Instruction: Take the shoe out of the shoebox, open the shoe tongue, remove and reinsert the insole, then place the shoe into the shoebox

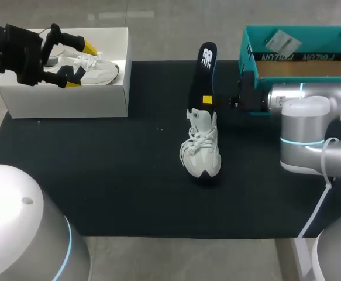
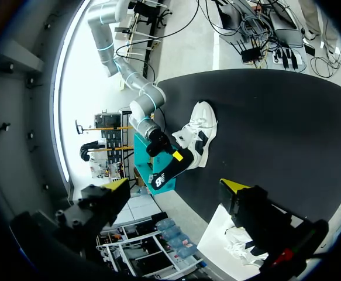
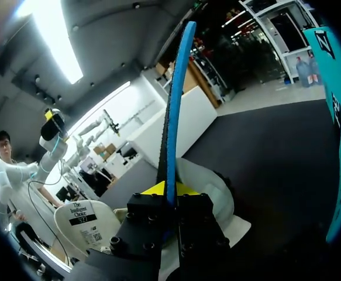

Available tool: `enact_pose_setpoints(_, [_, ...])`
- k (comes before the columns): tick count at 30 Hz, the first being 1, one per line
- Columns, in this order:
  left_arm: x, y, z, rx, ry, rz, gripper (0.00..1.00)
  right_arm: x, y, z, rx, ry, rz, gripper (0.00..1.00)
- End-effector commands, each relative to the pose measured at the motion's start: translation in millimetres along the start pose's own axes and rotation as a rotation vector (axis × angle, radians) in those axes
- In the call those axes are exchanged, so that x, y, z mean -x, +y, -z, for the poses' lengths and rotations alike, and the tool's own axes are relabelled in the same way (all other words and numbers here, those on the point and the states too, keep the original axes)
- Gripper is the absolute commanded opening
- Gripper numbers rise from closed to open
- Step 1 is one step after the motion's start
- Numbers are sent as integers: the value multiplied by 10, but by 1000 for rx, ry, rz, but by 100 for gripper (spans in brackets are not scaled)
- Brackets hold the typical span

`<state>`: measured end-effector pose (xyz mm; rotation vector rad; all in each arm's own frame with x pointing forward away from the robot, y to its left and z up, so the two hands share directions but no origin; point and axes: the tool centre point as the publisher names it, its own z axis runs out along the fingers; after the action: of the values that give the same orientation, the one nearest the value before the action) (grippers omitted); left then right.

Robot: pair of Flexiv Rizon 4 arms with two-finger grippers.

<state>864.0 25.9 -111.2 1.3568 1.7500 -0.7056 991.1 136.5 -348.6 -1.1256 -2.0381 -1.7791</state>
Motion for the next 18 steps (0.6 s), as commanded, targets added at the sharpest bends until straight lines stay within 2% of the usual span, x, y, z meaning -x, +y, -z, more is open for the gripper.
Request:
enact_pose_setpoints(1, [7,8,-3,-1,5,0,100,-68,-51,-4,10,-11,9,0])
enact_pose_setpoints(4, [7,8,-3,-1,5,0,100,-121,14,33,13,-18,32,0])
enact_pose_setpoints(11, [7,8,-3,-1,5,0,100,-214,303,87,8,-3,155,0])
enact_pose_setpoints(18, [7,8,-3,-1,5,0,100,-134,377,59,30,50,204,0])
